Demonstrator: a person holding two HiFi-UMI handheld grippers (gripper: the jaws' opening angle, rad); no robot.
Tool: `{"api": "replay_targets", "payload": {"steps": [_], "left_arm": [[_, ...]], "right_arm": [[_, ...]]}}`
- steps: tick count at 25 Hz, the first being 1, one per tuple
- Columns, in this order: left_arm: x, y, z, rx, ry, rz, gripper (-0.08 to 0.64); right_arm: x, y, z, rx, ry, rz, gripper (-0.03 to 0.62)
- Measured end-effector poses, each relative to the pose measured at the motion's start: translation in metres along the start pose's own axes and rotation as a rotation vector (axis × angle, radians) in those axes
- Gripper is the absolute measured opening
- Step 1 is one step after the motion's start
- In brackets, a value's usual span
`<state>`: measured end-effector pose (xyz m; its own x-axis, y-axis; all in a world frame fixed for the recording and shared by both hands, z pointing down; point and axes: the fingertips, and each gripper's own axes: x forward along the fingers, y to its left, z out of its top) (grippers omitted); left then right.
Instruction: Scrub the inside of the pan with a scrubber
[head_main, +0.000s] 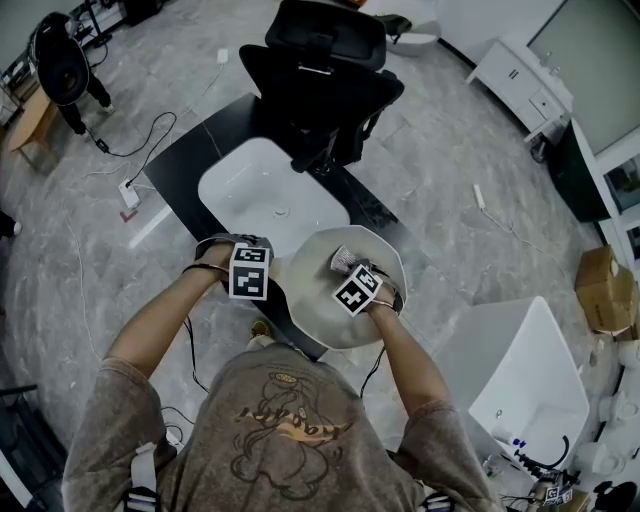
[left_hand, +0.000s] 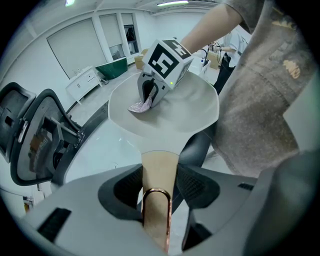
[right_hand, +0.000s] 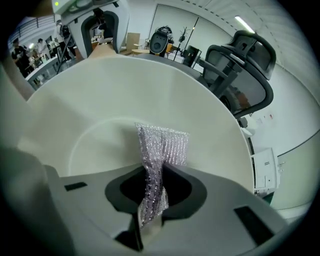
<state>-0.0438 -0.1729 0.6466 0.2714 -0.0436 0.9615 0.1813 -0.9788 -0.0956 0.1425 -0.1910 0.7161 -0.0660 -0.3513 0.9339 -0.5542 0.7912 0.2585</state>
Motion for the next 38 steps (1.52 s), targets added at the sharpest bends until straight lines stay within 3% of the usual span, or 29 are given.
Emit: {"api": "replay_targets", "payload": {"steps": [5, 18, 28, 38], "left_arm": [[0.000, 0.000, 0.002, -0.007, -0.004, -0.001, 0.224], [0.000, -0.002, 0.002, -0.017, 0.005, 0.000, 0.222], [0.001, -0.001, 0.003, -0.019, 0.011, 0.000, 0.222], [0.000, -0.003, 0.003, -0.021, 0.017, -0.005, 0.224]], "right_arm": [[-0.008, -0.001, -0.030, -0.034, 0.088, 0.052, 0.083], [-0.048, 0.047, -0.071, 0.019, 0.220, 0.288, 0.083], [-0.062, 0.109, -0.049, 0.052, 0.135, 0.502, 0.084], [-0.062, 0.147, 0.005, 0.136, 0.036, 0.668, 0.084]]}}
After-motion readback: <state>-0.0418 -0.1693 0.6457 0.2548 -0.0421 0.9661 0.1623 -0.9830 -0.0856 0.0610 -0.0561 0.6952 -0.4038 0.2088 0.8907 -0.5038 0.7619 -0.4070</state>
